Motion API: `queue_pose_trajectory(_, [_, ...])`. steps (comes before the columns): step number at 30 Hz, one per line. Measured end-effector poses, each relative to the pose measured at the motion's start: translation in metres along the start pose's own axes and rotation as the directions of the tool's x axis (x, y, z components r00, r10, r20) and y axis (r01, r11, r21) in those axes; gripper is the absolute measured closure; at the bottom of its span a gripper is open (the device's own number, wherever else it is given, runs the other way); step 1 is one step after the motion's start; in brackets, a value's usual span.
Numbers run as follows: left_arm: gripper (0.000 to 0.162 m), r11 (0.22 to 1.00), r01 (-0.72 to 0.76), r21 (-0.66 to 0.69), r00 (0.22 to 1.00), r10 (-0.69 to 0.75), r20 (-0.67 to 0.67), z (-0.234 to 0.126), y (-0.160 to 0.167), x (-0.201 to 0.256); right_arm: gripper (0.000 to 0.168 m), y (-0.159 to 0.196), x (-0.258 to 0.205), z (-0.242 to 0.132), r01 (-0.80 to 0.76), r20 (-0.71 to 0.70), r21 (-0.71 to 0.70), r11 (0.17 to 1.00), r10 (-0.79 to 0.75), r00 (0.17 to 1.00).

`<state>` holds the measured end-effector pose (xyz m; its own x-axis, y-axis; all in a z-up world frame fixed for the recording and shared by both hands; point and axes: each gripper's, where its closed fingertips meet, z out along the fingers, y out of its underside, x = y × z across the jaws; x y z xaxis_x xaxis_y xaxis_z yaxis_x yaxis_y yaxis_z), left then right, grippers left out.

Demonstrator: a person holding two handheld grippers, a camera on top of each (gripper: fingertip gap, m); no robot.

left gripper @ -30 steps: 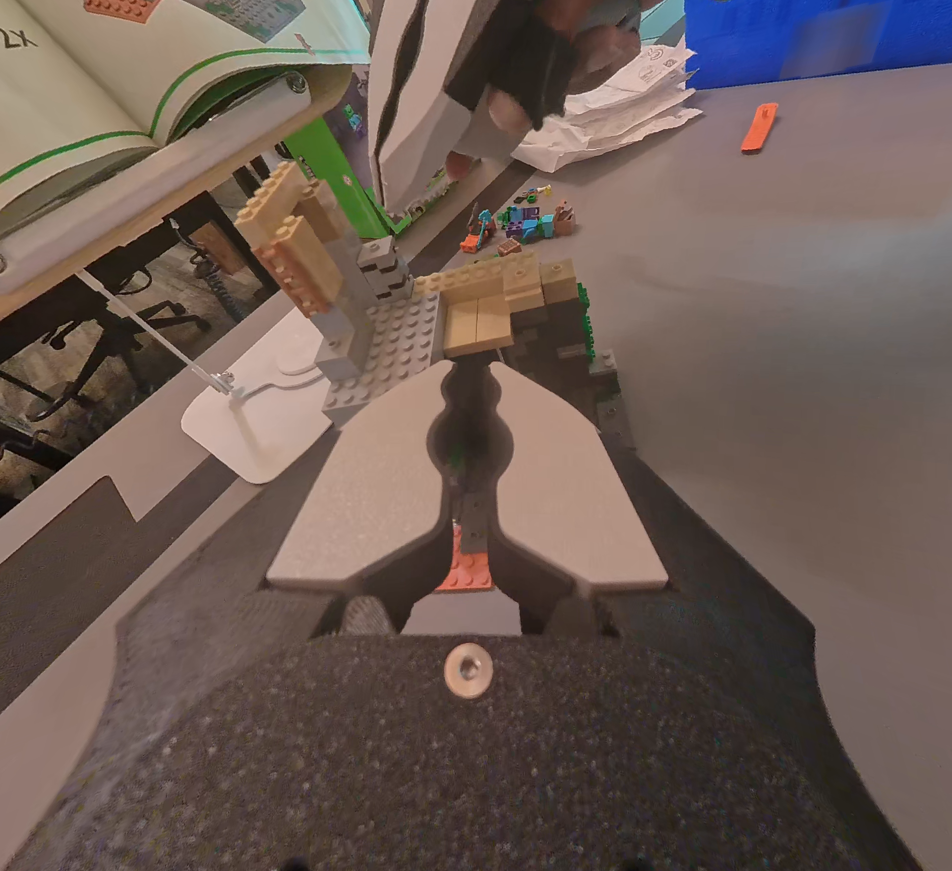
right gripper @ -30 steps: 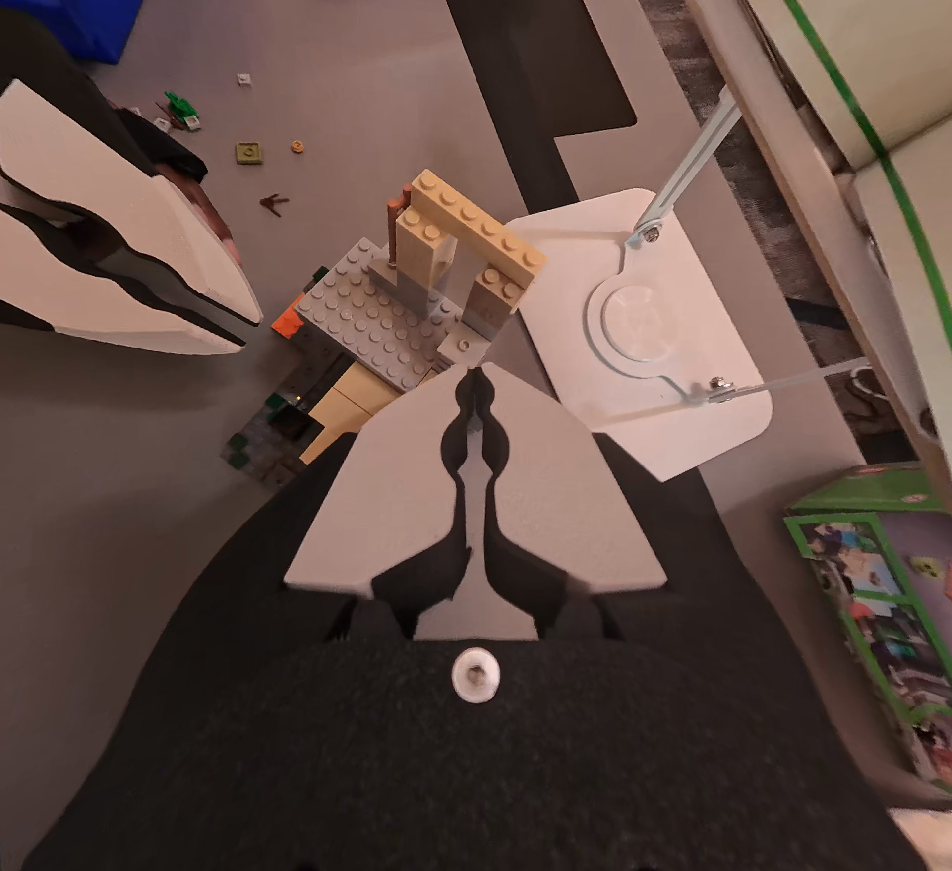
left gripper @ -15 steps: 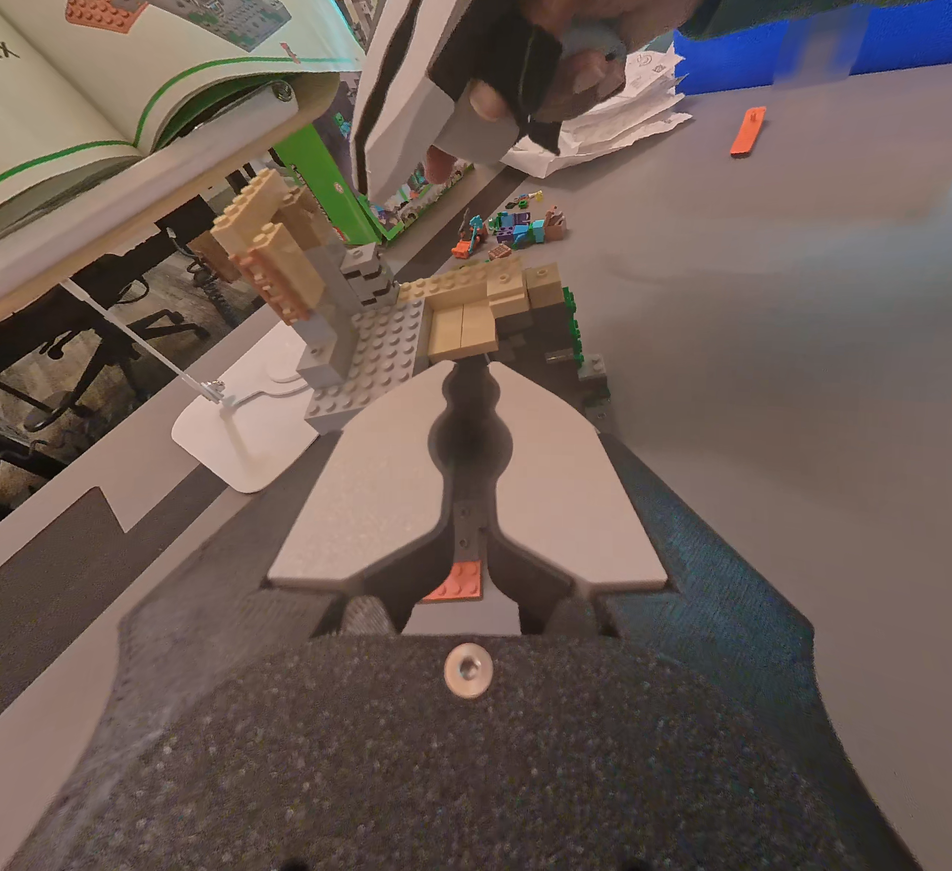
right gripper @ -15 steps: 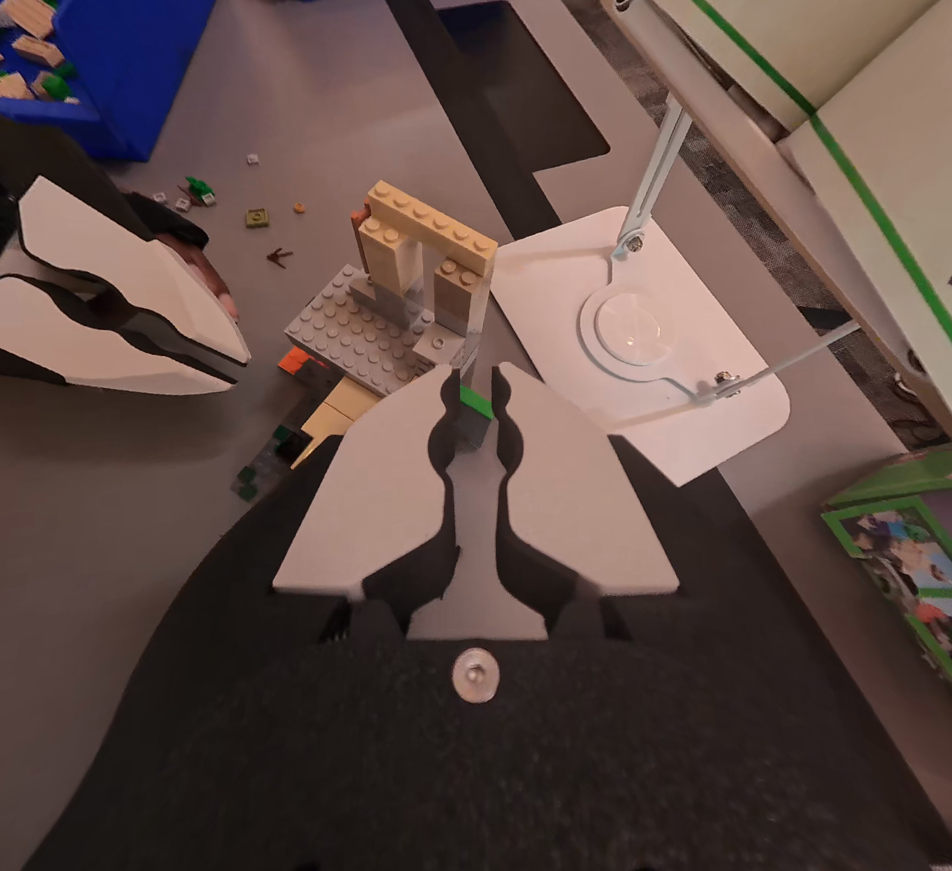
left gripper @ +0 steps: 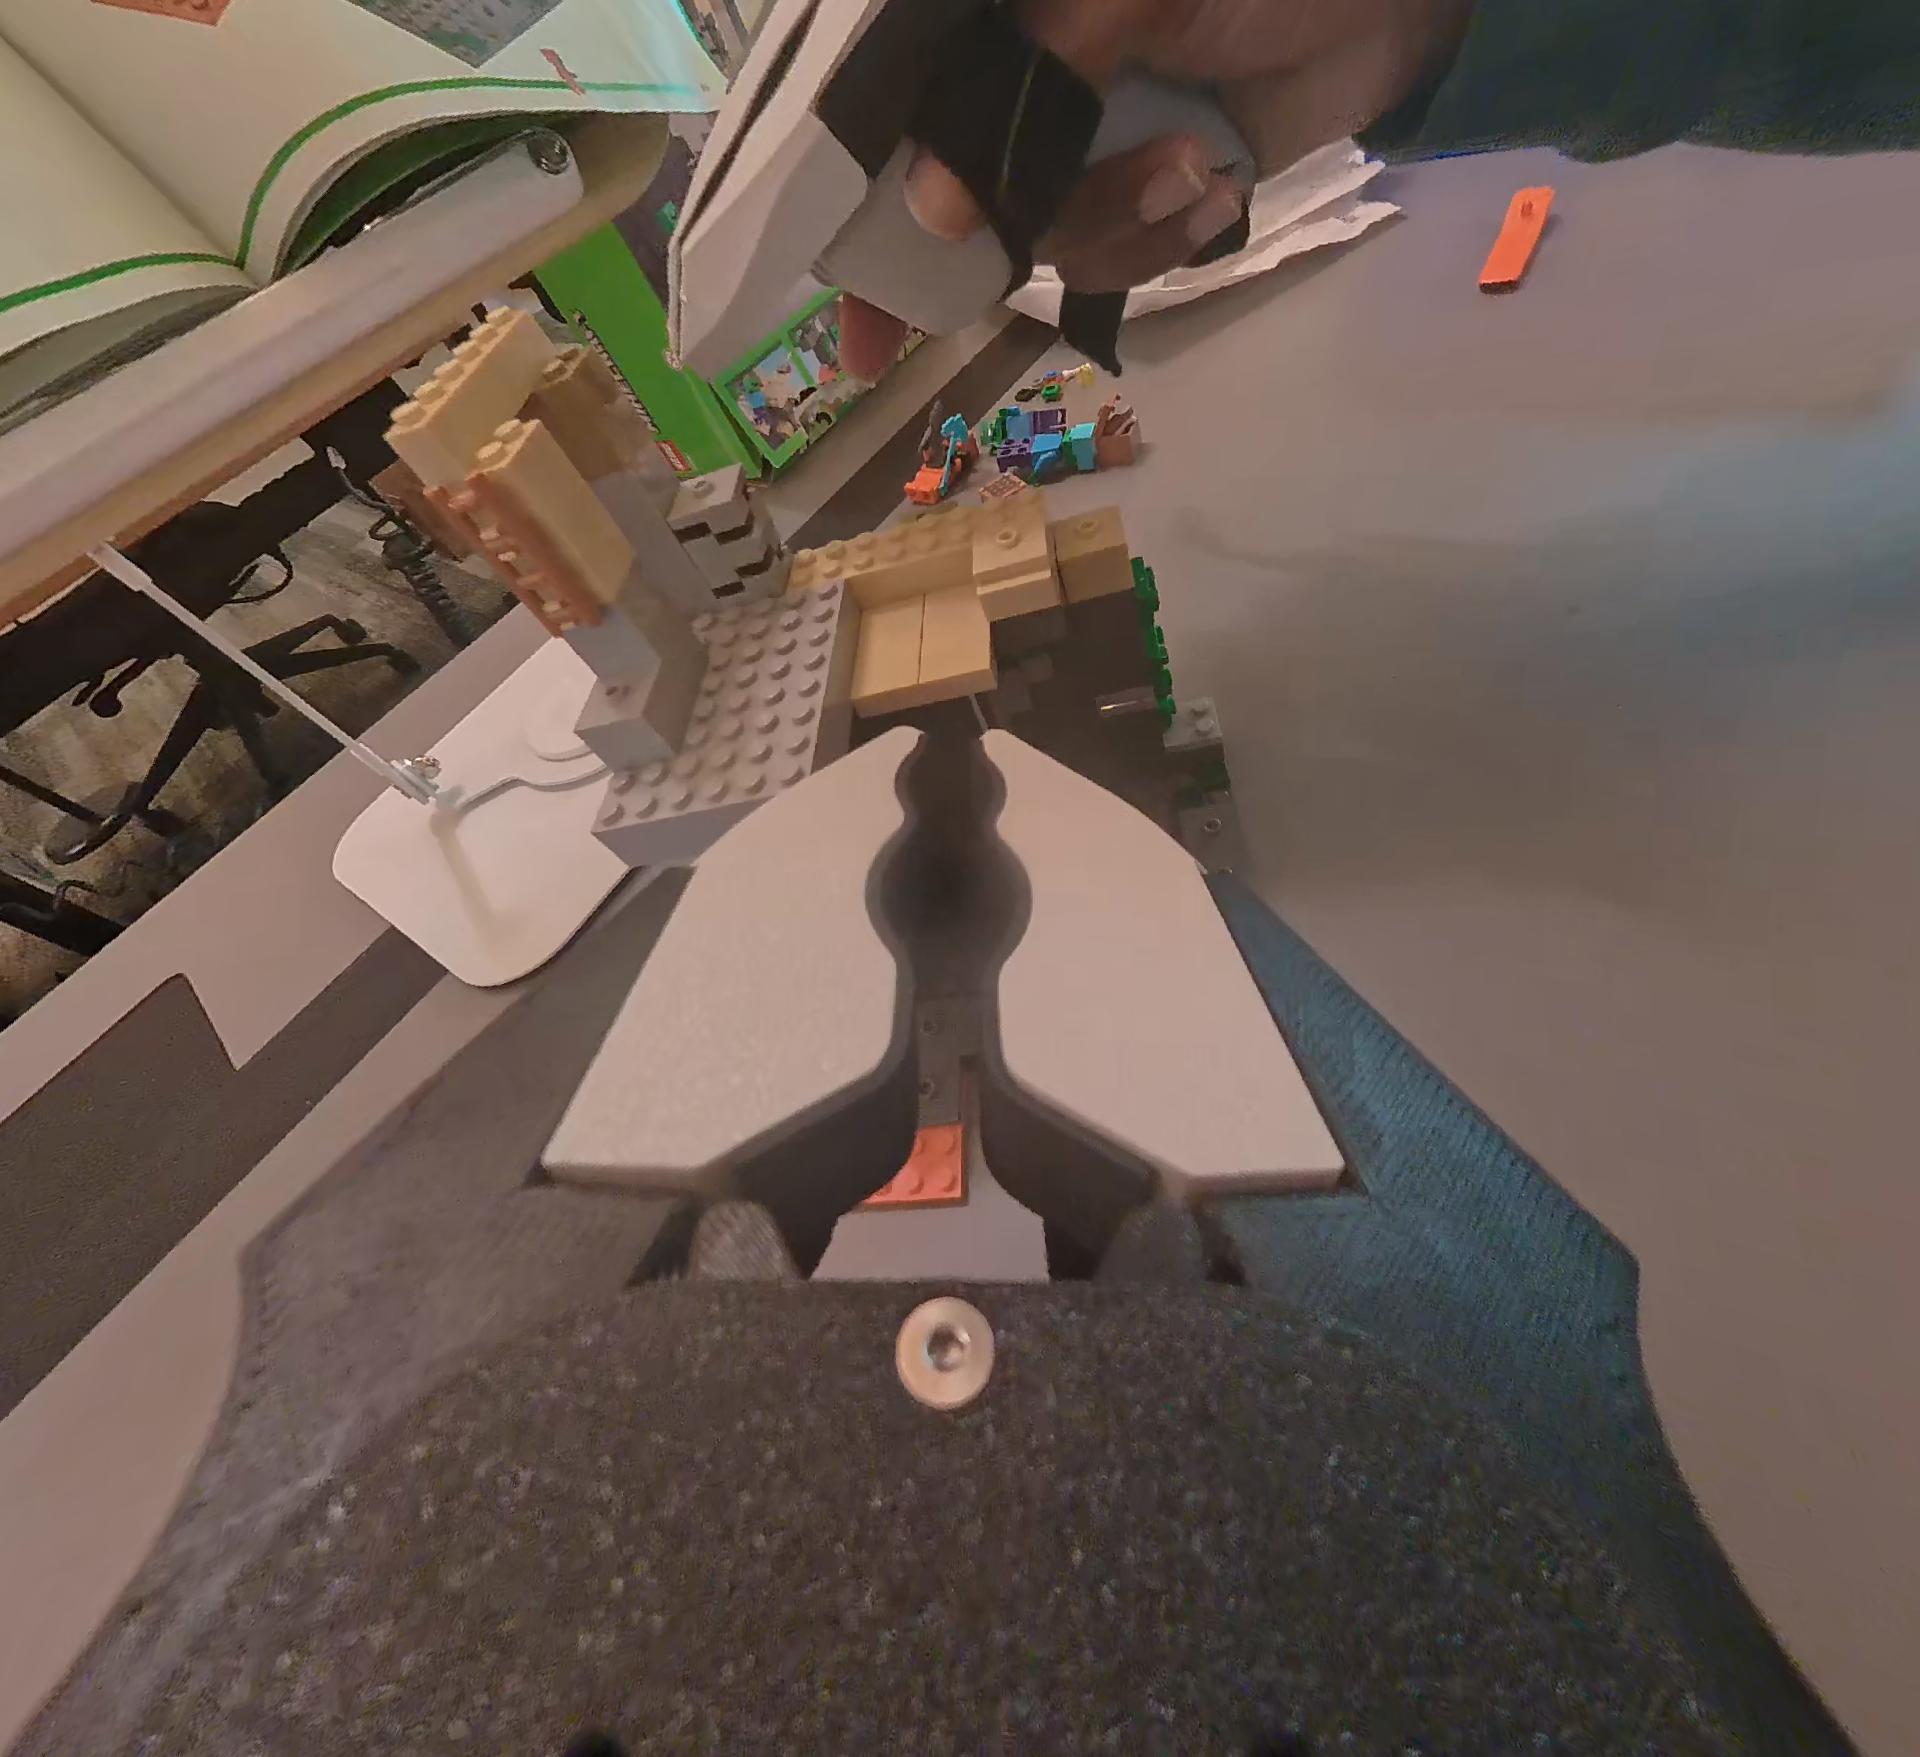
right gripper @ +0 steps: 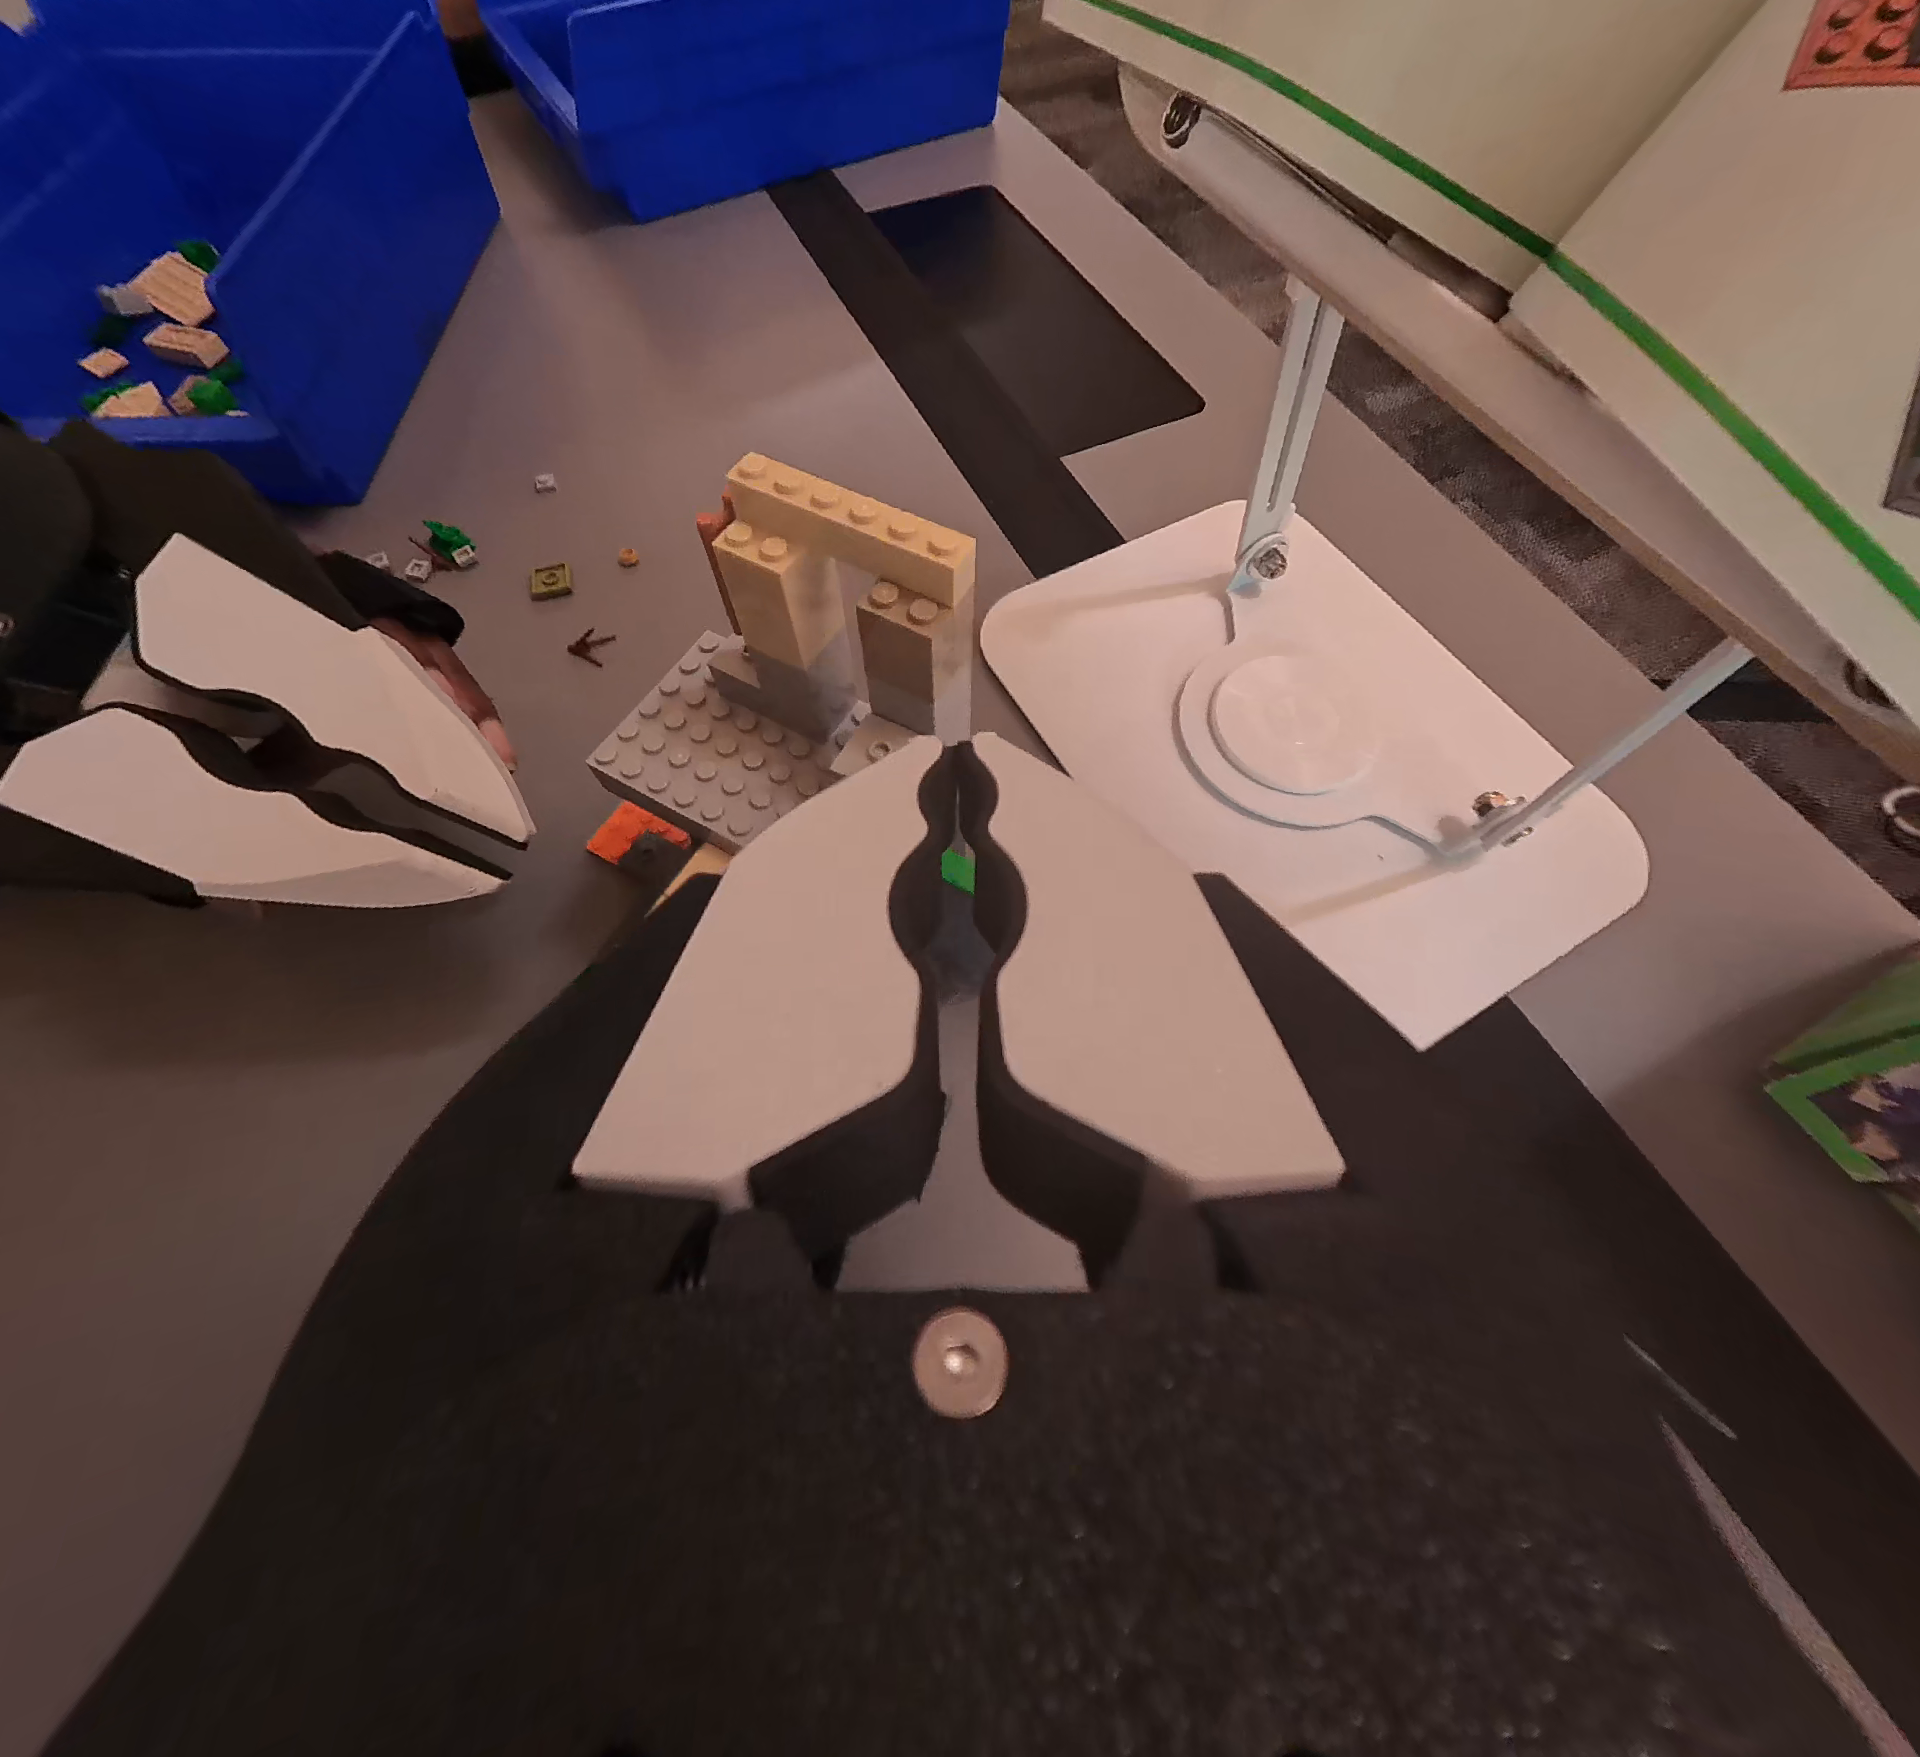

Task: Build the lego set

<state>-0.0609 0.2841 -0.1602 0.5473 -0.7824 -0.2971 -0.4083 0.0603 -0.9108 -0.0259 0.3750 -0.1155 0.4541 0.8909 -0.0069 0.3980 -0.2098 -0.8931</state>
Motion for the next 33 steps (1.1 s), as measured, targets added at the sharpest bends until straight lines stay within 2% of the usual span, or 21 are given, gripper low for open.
queue_pose_trajectory(10, [0.156,1.000,0.004,-0.002,1.000,-0.004,0.009,0.000,0.001,-0.002,0.166,0.010,0.007,-0.006,-0.042,-0.017,0.037,0.998,0.043,0.999])
queue_pose_trajectory(16, [0.156,1.000,0.006,-0.007,1.000,-0.006,0.014,0.001,0.003,-0.003,0.152,0.023,-0.005,-0.003,-0.067,-0.023,0.005,0.998,0.067,0.998])
queue_pose_trajectory(20, [0.156,1.000,0.012,-0.007,1.000,-0.012,0.016,0.000,0.003,-0.005,0.139,0.028,-0.012,0.011,-0.049,-0.086,-0.032,0.998,0.046,0.995])
queue_pose_trajectory(26, [0.156,1.000,0.025,0.016,0.999,-0.025,0.024,-0.003,0.000,-0.010,0.133,0.022,-0.011,0.021,-0.057,-0.164,-0.071,0.996,0.045,0.986])
queue_pose_trajectory(29, [0.156,0.999,0.027,0.028,0.999,-0.028,0.025,-0.003,-0.003,-0.009,0.133,0.024,-0.015,0.024,-0.061,-0.157,-0.127,0.990,0.041,0.987])
queue_pose_trajectory(33, [0.155,0.999,0.016,0.034,1.000,-0.017,0.022,-0.002,-0.005,-0.007,0.149,0.022,-0.017,0.025,-0.041,-0.155,-0.155,0.987,0.016,0.988])
